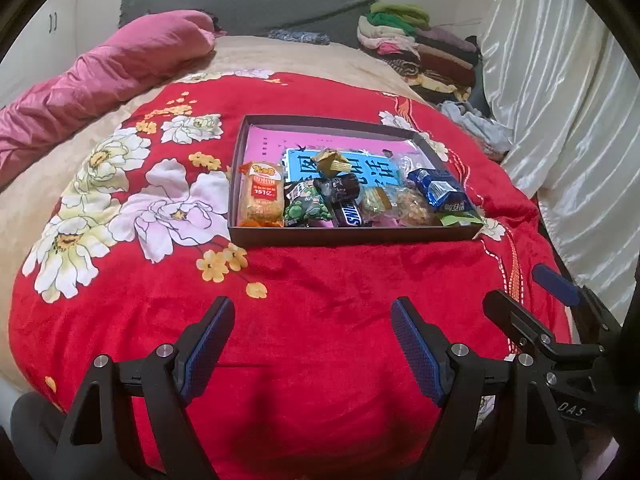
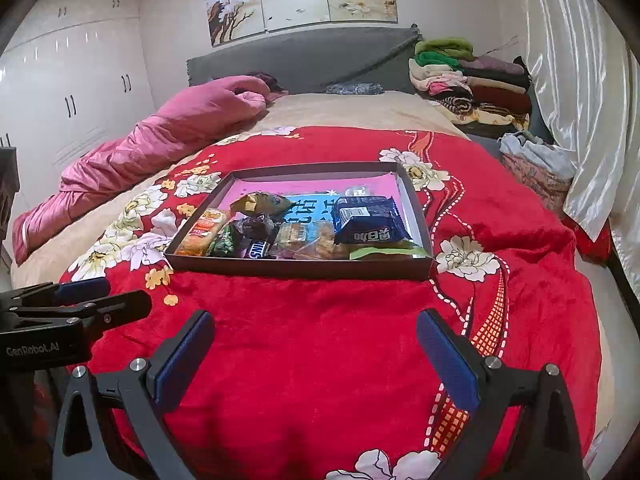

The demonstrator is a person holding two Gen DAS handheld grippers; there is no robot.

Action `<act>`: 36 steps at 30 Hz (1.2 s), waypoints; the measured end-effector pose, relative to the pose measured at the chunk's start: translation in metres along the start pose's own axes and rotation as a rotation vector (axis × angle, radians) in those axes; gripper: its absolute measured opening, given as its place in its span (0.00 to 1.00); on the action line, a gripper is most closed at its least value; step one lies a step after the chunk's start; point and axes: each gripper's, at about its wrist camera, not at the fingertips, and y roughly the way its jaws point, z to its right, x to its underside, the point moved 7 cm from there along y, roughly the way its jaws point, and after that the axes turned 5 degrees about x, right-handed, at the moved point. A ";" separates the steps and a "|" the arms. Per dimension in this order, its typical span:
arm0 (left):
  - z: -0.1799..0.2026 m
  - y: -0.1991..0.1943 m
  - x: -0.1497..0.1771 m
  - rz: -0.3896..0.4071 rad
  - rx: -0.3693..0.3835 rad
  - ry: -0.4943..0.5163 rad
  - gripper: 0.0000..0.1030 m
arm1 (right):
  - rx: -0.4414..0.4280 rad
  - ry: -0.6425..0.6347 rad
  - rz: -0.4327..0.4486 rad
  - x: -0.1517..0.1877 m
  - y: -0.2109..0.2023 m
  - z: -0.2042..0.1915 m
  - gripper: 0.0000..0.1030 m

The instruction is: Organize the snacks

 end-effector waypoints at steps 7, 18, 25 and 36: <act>-0.001 0.004 0.003 -0.014 -0.003 -0.007 0.79 | 0.005 0.007 -0.001 0.000 0.000 0.002 0.99; -0.002 0.007 0.005 -0.024 -0.015 -0.010 0.79 | 0.004 -0.001 0.002 0.001 0.002 0.003 0.99; 0.000 0.007 0.006 -0.025 -0.011 -0.004 0.79 | 0.003 -0.004 0.003 0.001 0.001 0.002 0.99; -0.001 0.008 0.005 -0.026 -0.011 -0.010 0.79 | 0.005 -0.013 0.008 -0.001 -0.001 0.001 0.99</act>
